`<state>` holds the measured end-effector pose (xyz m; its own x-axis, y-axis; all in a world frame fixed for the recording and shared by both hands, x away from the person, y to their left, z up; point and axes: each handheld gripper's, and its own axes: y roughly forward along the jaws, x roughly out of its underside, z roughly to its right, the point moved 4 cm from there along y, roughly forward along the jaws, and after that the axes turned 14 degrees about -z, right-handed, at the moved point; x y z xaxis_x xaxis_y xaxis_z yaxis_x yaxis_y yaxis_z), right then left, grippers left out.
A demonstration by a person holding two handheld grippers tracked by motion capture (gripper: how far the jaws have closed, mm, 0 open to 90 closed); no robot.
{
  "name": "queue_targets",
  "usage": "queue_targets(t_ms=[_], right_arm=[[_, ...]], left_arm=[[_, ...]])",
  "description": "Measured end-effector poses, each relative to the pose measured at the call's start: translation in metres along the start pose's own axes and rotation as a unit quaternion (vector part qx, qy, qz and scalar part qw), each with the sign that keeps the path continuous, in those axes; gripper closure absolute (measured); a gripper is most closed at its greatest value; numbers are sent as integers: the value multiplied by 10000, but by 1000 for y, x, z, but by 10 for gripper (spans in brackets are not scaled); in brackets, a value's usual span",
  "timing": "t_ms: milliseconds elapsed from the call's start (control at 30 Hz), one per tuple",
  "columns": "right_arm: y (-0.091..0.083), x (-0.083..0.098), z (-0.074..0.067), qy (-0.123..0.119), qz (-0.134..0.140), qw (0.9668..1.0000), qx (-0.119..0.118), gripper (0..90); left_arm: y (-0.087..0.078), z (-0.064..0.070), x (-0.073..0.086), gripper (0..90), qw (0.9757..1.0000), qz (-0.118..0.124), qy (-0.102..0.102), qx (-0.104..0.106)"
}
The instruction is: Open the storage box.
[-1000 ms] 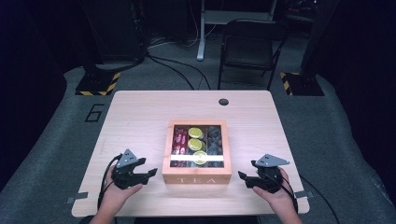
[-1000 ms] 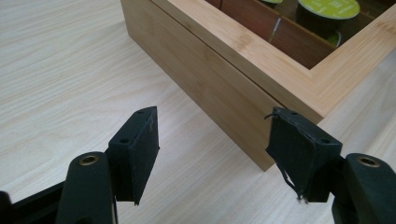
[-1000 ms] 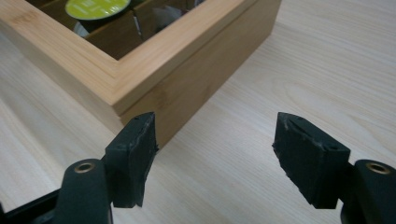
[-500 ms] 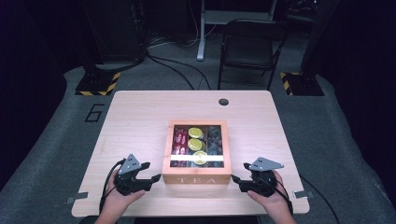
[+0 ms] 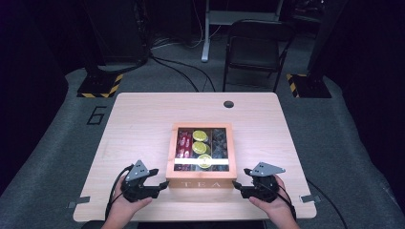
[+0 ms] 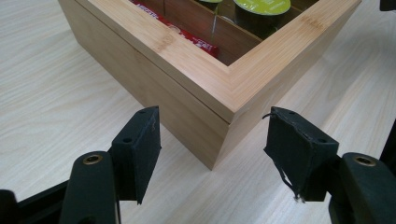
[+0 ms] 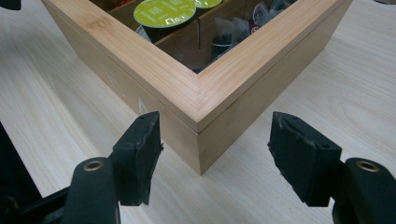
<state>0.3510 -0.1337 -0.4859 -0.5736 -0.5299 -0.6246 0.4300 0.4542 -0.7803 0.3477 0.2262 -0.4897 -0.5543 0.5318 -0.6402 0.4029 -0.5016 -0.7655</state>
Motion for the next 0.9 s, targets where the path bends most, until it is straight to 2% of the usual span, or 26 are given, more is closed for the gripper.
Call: queue_targets(t_ms=[200, 233, 267, 333, 367, 400, 467, 500, 533, 633, 700, 900], right_arm=[[6, 0, -2, -66, -93, 9999, -8, 349], [10, 0, -3, -159, -158, 9997, -21, 353], [11, 0, -5, -118, -159, 9998, -19, 357], [14, 0, -6, -205, -217, 9996, -11, 371], [14, 0, -6, -205, -217, 9996, -11, 371], [16, 0, -7, -276, -253, 9993, -20, 387], [18, -1, -7, -297, -267, 9992, 7, 408], [18, -1, -7, -297, -267, 9992, 7, 408], [18, -1, -6, -304, -261, 9992, 6, 413], [19, -1, -5, -268, -233, 9994, -25, 439], [19, -1, -4, -272, -214, 9994, -55, 457], [20, -2, -2, -216, -213, 9995, -133, 490]], left_arm=[[6, 4, -2, 351, 10000, -43, 47, 38], [8, 5, -2, 363, 9999, -62, 64, 58], [9, 6, -2, 364, 9998, -128, 104, 91], [10, 7, -2, 374, 9999, -108, 93, 69], [10, 7, -2, 374, 9997, -174, 140, 112], [12, 8, -2, 388, 9998, -125, 125, 66], [12, 8, -2, 404, 9996, -198, 197, 108], [14, 8, -2, 404, 9997, -169, 172, 62], [15, 8, -2, 409, 9996, -186, 143, 146], [17, 9, -2, 427, 9994, -245, 178, 163], [19, 9, -3, 439, 9993, -264, 234, 99], [23, 9, -3, 460, 9992, -321, 231, -63]])
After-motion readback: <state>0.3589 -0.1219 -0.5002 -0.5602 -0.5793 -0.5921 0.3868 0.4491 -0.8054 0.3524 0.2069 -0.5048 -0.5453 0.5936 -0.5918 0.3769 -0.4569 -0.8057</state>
